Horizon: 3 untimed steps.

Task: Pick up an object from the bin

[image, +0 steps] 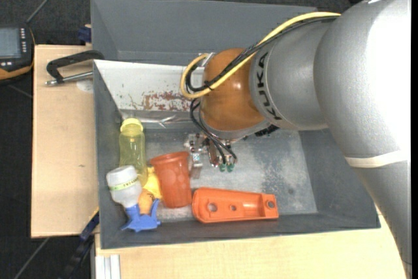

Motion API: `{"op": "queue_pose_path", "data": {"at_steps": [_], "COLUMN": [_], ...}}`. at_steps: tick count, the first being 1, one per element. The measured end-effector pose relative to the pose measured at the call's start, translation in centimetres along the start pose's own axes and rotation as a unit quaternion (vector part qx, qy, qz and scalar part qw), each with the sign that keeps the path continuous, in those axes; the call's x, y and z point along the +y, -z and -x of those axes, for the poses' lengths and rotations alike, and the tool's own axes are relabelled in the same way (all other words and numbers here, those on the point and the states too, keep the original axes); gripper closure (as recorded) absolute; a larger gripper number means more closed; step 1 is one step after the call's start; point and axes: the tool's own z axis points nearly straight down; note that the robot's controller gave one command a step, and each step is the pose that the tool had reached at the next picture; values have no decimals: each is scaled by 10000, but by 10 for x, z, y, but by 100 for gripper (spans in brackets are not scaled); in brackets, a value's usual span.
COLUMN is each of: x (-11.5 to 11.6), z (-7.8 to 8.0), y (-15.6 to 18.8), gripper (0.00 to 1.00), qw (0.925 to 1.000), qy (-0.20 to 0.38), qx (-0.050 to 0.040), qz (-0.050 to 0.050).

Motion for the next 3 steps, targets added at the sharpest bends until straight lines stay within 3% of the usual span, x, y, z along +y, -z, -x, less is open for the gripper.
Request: {"op": "queue_pose_path", "data": {"at_steps": [1, 2, 3], "x": [-11, -9, -6], "z": [5, 9, -2], "y": [43, 66, 120], "gripper": [100, 100, 0], "qw": [9998, 9998, 9992], "qy": [189, 185, 406], "qx": [8, -61, -29], "qz": [3, 10, 11]}}
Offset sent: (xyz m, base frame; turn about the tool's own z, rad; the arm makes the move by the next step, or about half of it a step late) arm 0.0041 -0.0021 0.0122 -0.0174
